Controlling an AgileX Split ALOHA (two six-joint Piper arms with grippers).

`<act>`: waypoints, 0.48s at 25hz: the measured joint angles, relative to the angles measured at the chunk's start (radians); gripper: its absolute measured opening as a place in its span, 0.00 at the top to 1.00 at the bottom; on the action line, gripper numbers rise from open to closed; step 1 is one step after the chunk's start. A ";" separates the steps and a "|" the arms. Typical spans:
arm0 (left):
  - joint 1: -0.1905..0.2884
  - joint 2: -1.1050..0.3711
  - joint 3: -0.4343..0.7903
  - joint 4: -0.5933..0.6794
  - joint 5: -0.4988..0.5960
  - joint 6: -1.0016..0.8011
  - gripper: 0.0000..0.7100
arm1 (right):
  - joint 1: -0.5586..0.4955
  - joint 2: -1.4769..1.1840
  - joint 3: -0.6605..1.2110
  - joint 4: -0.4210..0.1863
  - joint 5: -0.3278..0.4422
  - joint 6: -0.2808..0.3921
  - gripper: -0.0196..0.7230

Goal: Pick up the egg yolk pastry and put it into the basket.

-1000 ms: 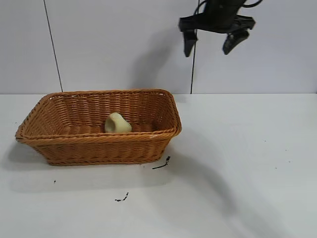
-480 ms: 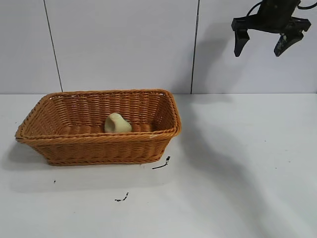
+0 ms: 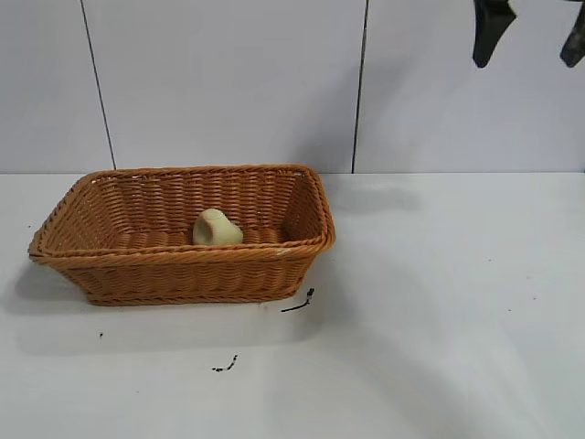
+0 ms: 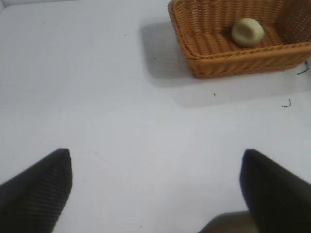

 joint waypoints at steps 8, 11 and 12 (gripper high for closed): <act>0.000 0.000 0.000 0.000 0.000 0.000 0.02 | 0.000 -0.511 0.560 -0.006 -0.001 -0.004 0.04; 0.000 0.000 0.000 0.000 0.000 0.000 0.02 | 0.000 -0.701 0.770 -0.006 -0.003 -0.004 0.04; 0.000 0.000 0.000 0.000 0.000 0.000 0.02 | 0.000 -0.770 0.838 0.000 -0.011 -0.004 0.04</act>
